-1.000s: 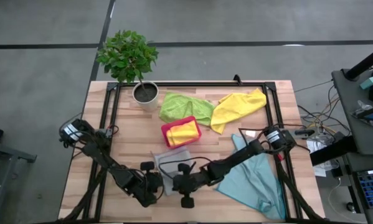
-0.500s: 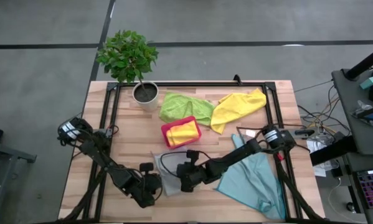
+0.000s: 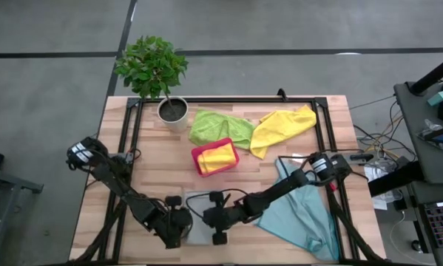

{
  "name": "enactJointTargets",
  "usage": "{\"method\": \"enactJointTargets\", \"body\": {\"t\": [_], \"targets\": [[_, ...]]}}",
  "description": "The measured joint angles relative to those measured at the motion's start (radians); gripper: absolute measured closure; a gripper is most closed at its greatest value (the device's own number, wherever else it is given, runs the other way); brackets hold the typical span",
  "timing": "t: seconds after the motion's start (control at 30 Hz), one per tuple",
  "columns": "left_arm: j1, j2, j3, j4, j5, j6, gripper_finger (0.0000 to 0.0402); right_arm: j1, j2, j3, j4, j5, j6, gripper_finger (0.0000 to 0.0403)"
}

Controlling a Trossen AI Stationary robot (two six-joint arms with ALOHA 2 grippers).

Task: Fold microfiber towels
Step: Fold the gray microfiber cloth

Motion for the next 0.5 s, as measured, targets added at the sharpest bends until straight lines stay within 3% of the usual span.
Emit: {"method": "enactJointTargets", "body": {"t": [0.13,0.3,0.4,0.5], "targets": [[-0.001,-0.031,0.000,-0.043,0.092,-0.017,0.0317,0.003,-0.010,0.008,-0.148,0.043,0.012,0.0394],[-0.002,-0.089,0.000,-0.109,0.127,-0.033,0.0317,-0.002,-0.010,0.003,-0.283,0.108,0.019,0.0394],[-0.002,-0.124,0.001,-0.093,0.077,-0.031,0.0317,-0.005,-0.011,-0.006,-0.300,0.149,0.024,0.0394],[-0.002,-0.131,0.001,-0.097,-0.069,-0.031,0.0317,-0.005,-0.013,-0.002,-0.312,0.150,0.005,0.0394]]}}
